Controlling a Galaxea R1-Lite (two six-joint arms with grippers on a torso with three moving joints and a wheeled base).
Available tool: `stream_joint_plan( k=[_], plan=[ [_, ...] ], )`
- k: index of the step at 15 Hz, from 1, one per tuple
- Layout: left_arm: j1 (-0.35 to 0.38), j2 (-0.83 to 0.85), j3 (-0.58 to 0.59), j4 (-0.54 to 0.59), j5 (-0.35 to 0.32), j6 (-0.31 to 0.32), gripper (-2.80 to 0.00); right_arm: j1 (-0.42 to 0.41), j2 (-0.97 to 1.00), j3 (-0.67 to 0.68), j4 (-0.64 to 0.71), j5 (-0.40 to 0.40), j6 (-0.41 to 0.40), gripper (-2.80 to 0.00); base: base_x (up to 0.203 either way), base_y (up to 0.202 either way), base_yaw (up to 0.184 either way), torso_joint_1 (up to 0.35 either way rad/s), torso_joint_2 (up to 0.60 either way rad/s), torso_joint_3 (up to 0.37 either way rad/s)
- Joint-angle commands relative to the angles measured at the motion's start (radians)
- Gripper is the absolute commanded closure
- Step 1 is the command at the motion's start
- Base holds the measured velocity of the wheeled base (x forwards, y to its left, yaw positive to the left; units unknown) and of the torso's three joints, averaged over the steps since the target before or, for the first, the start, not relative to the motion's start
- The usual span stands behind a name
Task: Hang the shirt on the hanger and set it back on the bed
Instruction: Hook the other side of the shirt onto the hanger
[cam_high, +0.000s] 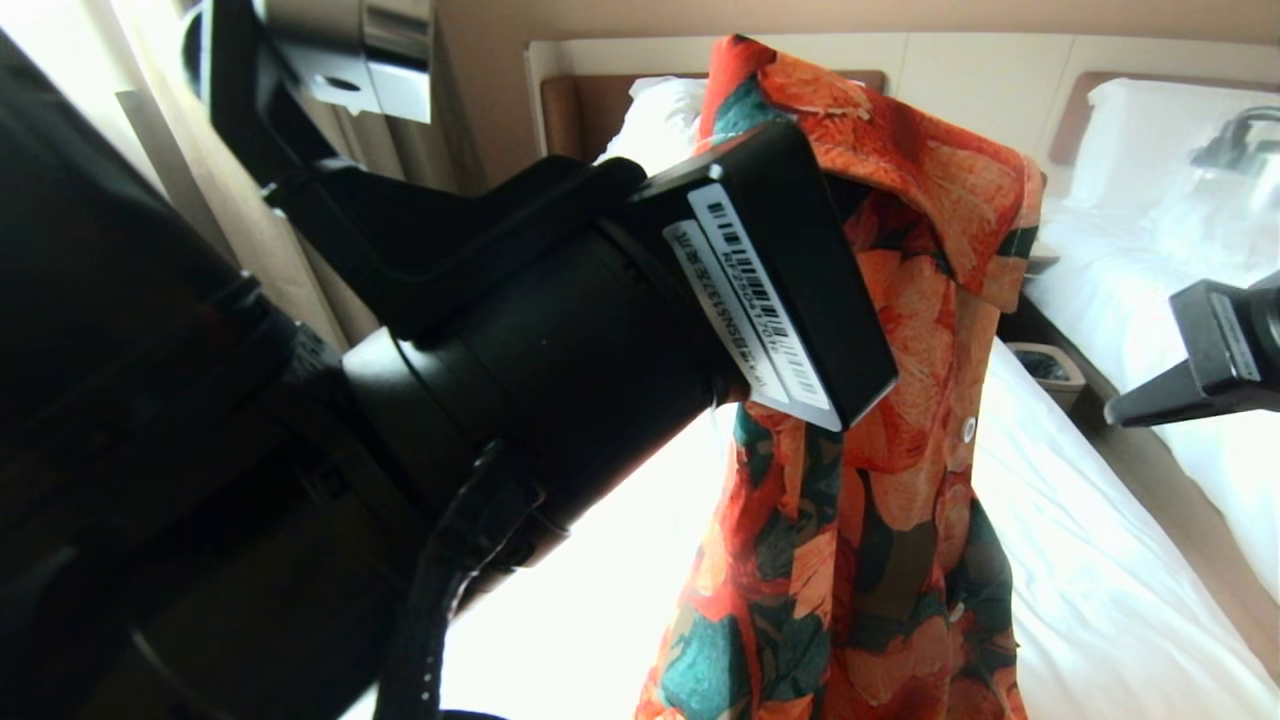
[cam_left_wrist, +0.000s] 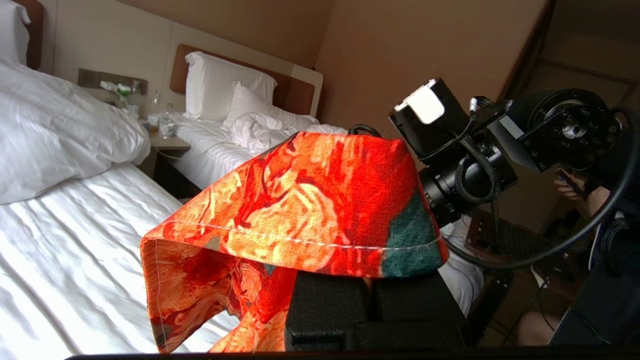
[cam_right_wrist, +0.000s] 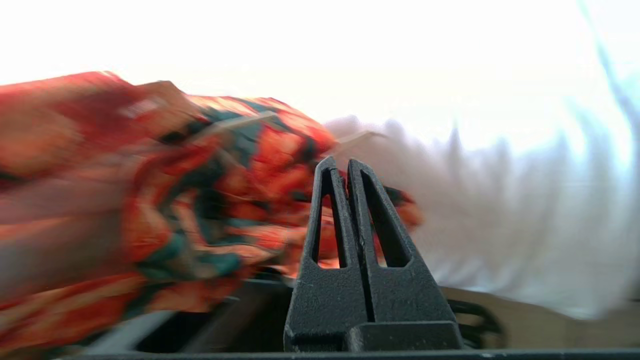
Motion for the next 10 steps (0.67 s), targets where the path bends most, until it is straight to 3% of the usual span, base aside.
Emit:
stream_joint_plan(
  k=[1,2,3,5,8,10],
  plan=[
    [0.001,0.002,0.000,-0.006,0.001,-0.001,0.00,0.039,0.030,0.003,0.031,-0.080,-0.078,0.00,0.000,0.000,0.000,0.000,0.00,0.000],
    [0.002,0.001,0.000,-0.006,0.002,-0.001,0.00,0.051,0.031,0.009,0.044,-0.109,-0.123,0.00,0.000,0.000,0.000,0.000,0.00,0.000],
    [0.003,0.001,-0.001,-0.006,0.005,-0.001,0.00,0.062,0.023,0.014,0.047,-0.120,-0.212,-2.80,0.000,0.000,0.000,0.000,0.00,0.000],
    [0.002,0.003,-0.011,-0.004,0.006,-0.001,0.00,0.084,0.003,0.048,0.034,-0.125,-0.383,-2.80,0.000,0.000,0.000,0.000,0.00,0.000],
    [0.002,0.006,-0.021,-0.003,0.008,0.000,0.00,0.111,0.007,0.135,-0.069,-0.128,-0.426,-2.80,0.000,0.000,0.000,0.000,0.00,0.000],
    [0.002,0.005,-0.040,-0.003,0.008,0.000,0.00,0.111,0.007,0.189,-0.180,-0.130,-0.517,-2.80,0.000,0.000,0.000,0.000,0.00,0.000]
  ],
)
